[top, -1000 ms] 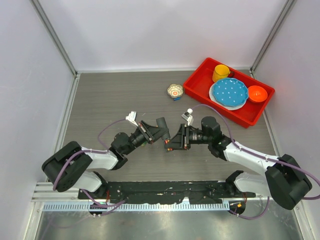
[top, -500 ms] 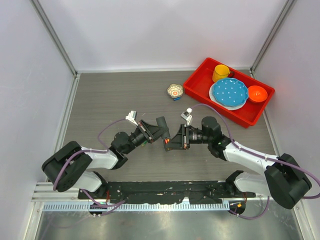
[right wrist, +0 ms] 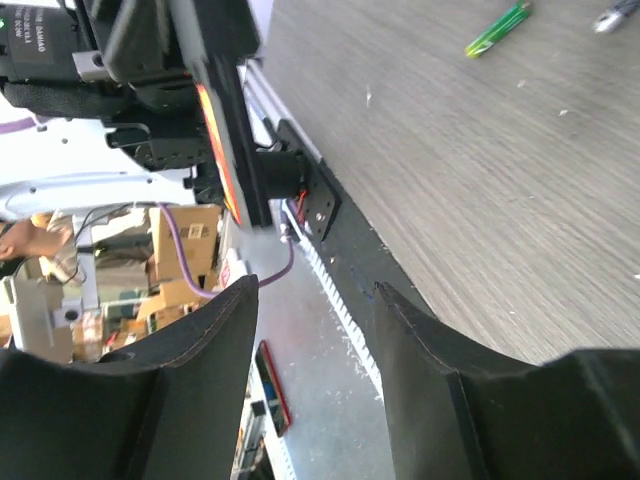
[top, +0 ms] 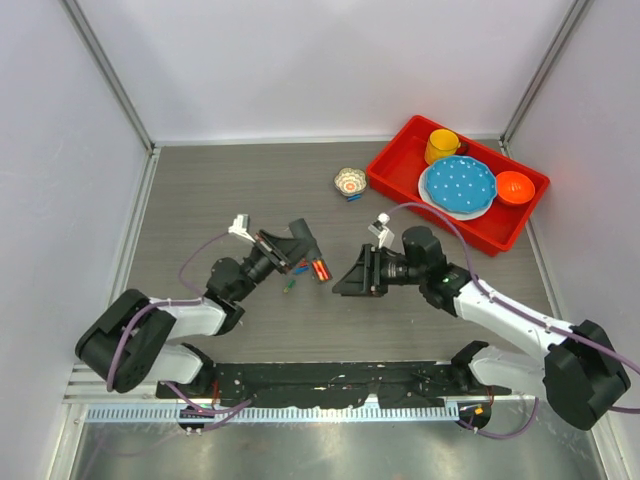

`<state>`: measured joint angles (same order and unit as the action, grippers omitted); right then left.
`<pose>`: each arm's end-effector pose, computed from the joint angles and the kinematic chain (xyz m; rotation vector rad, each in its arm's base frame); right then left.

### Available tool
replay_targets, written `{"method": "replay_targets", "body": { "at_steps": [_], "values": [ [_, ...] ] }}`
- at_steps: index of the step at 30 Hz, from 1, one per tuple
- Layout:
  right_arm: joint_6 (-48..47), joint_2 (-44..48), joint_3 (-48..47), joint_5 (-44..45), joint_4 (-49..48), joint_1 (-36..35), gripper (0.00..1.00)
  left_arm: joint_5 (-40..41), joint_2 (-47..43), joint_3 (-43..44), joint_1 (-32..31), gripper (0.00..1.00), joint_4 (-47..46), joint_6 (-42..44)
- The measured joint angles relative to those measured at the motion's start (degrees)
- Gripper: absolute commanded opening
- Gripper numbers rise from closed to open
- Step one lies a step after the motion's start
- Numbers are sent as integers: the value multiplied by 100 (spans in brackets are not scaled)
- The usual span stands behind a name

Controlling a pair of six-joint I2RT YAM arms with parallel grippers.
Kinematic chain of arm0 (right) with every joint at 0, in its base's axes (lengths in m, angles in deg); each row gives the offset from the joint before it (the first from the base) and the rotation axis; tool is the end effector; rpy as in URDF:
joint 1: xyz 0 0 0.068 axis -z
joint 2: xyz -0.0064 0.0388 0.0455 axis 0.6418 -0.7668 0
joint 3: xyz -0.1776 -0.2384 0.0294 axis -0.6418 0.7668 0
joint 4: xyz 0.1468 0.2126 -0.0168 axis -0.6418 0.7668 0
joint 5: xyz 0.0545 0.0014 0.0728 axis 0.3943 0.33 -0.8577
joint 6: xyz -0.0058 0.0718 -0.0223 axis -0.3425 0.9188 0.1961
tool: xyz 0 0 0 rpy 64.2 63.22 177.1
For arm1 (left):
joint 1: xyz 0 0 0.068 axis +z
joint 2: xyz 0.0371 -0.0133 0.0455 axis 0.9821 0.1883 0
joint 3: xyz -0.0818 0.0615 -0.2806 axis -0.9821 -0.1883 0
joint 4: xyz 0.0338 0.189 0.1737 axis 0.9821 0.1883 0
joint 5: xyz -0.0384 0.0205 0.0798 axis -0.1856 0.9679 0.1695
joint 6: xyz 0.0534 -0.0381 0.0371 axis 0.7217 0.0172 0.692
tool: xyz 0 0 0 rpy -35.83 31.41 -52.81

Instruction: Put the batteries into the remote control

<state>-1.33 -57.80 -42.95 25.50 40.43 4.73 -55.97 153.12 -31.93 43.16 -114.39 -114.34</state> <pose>0.1696 0.1717 0.2438 -0.2211 2.3007 1.6234 0.2025 -0.1613 0.2320 -0.4807 1.6110 -1.7717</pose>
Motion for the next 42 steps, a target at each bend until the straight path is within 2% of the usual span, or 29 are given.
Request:
{"method": "replay_targets", "body": {
  "at_steps": [6,10,12,17,20,30,36,42],
  "values": [
    [-734,225,-671,1182,1565,83,54,-173,-752,-219,903,0,249,-42],
    [-1054,251,-883,3080,2245,83,56,-306,-1386,-262,1010,0,852,2],
    [-1215,90,-925,4024,2566,98,57,-385,-1620,-306,1012,0,1054,11],
    [-1600,-964,-1259,5158,3016,286,58,-577,-2074,-527,1014,0,1499,11],
    [-1729,-1436,-1228,5318,2997,455,58,-756,-2264,-605,1014,0,1843,9],
    [-2253,-1912,-1215,5519,2929,619,58,-1108,-2778,-907,1014,0,2282,-11],
    [-2485,-2306,-1412,5383,2905,647,58,-1220,-2800,-944,1014,0,2332,-11],
    [-2680,-2573,-1633,5318,2942,656,54,-1311,-2715,-944,1014,0,2315,-11]
  ]
}}
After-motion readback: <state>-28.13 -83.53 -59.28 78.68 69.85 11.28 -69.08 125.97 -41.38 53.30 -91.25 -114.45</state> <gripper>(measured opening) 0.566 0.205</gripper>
